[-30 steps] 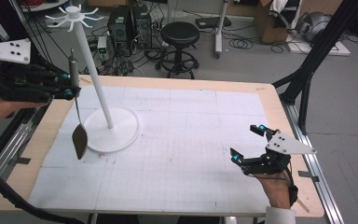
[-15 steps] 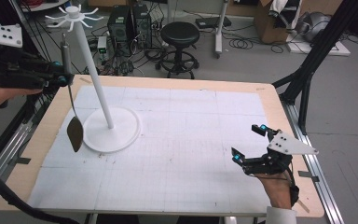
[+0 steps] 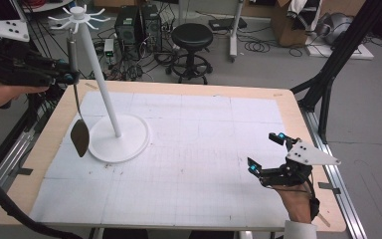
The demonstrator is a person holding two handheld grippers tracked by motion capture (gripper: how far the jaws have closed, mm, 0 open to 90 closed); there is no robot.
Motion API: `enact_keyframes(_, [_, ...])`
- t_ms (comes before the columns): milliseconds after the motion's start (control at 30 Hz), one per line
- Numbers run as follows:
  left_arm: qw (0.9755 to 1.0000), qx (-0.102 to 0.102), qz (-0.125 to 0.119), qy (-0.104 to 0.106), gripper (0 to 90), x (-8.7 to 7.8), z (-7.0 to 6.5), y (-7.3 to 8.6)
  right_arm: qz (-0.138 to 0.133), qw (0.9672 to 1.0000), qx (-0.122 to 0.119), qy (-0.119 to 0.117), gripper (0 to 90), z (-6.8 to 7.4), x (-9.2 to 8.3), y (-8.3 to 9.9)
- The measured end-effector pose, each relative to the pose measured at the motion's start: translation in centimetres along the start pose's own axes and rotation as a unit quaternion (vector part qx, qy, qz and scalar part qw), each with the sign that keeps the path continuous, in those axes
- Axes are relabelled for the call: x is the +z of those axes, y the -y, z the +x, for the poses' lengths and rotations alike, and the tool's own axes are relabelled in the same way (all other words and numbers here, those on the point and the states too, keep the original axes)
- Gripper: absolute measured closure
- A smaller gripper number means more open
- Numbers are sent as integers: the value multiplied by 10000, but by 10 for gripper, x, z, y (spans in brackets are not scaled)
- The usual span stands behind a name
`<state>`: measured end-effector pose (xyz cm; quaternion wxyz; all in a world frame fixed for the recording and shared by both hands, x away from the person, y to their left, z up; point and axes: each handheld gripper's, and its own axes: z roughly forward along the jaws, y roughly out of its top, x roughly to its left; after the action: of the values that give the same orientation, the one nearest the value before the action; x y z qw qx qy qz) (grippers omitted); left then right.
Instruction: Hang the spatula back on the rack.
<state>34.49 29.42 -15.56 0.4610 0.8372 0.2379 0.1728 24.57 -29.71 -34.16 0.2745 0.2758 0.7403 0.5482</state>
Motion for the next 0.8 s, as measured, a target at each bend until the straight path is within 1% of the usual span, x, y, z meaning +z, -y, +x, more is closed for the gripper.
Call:
enact_keyframes(67, [10000,7,50,-63,690,1,1,-1,-13,10000,-6,9,8,0,0,0])
enact_keyframes(100, [9999,-30,60,-90,690,1,2,-1,-24,10000,-6,8,8,-1,0,0])
enact_keyframes(267, [9999,-43,82,-112,690,2,2,-1,-23,10000,-2,3,8,0,0,0])
enact_keyframes(367, [9998,-81,89,-182,690,2,3,-1,2,10000,9,-5,9,0,0,0])
enact_keyframes(400, [9996,-124,93,-215,690,2,4,-1,-8,10000,7,-10,8,0,0,0])
enact_keyframes(733, [9995,-114,113,-269,690,5,4,-2,11,10000,11,-6,8,0,0,1])
enact_keyframes(800, [9993,-116,156,-308,690,6,4,-2,12,10000,8,-11,8,0,0,1])
